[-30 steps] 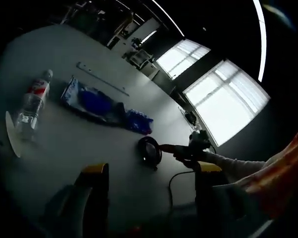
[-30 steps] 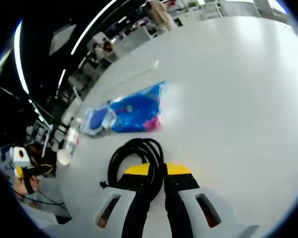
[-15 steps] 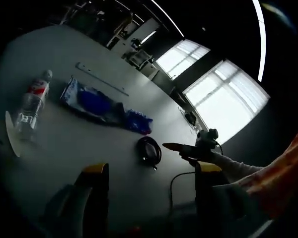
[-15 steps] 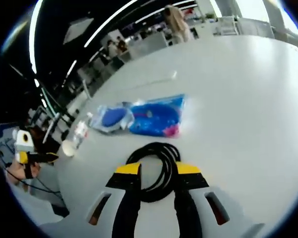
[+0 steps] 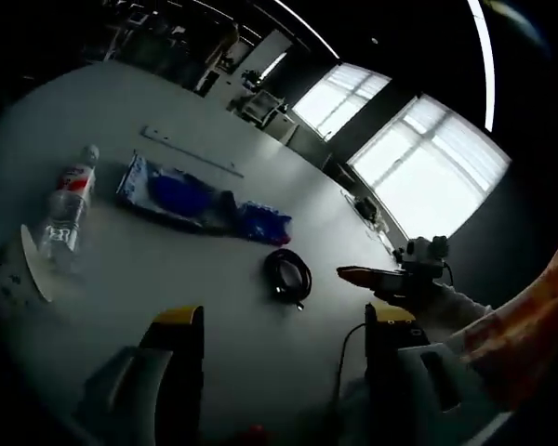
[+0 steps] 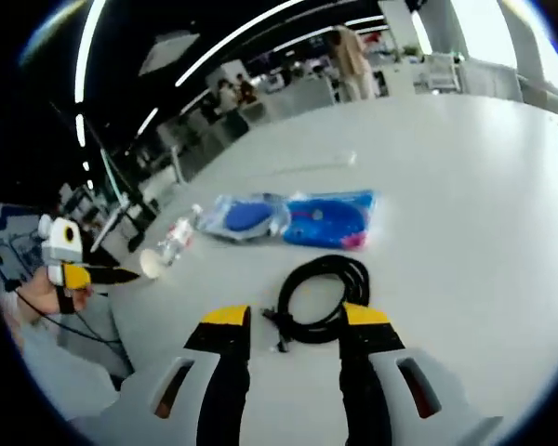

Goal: Arrange the tabletop items into an orderly group along one side of the table until the central work area is clear of visible clutter.

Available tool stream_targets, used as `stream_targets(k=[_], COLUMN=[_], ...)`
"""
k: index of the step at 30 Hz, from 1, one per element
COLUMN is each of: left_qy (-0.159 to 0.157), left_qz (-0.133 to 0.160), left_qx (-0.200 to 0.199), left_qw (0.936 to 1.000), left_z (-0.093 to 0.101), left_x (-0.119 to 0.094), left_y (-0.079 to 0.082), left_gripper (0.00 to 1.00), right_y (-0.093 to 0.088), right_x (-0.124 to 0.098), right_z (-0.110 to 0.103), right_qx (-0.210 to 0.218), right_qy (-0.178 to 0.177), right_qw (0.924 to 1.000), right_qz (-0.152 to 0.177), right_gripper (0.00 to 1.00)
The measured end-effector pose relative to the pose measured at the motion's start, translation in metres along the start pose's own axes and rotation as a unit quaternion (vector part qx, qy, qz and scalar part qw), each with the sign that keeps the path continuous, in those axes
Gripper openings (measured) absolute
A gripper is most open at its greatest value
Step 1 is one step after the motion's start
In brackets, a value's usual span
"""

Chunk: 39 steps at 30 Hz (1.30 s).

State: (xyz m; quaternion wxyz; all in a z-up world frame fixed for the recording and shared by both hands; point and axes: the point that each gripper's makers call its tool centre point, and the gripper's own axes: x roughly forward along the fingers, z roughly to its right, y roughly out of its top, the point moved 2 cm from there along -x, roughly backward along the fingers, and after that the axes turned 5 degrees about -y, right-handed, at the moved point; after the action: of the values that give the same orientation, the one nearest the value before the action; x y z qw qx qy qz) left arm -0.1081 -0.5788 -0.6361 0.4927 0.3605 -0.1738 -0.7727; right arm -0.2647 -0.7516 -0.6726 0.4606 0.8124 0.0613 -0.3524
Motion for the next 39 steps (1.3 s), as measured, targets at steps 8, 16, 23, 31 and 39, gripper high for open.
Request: stream_targets(k=[8,16,23,31,39], left_qy=[0.009,0.001,-0.002,0.016,0.038], left_qz=[0.001,-0.002,-0.004,-0.003,0.005], left_qx=[-0.005,-0.002,0.01,0.008,0.007], left_qw=[0.9999,1.0,0.9999,0.9998,0.9992], left_z=[-0.005,-0.007,-0.008,-0.023,-0.038], left_x=[0.002,0.017,0.022,0.009,-0.004], left_y=[-0.003,0.009,0.015,0.019,0.02], left_gripper=[0.71,0.71,0.71,0.7,0.7], right_y=[-0.023,-0.031,-0.028,-0.03,-0.026], right_x=[-0.015,-0.023,-0.023,-0.015,-0.006], right_z=[-0.008,-0.009,-0.008,-0.008,-0.012], right_qx=[0.012,0.022,0.036,0.063,0.072], right_qy=[-0.001,-0.004,-0.011,-0.01,0.002], right_qw=[0.9999,0.9997,0.9993,0.9979,0.9973], right_qz=[-0.01,-0.013,-0.007,-0.007,-0.018], right_gripper=[0.37,0.39,0.4,0.4,0.4])
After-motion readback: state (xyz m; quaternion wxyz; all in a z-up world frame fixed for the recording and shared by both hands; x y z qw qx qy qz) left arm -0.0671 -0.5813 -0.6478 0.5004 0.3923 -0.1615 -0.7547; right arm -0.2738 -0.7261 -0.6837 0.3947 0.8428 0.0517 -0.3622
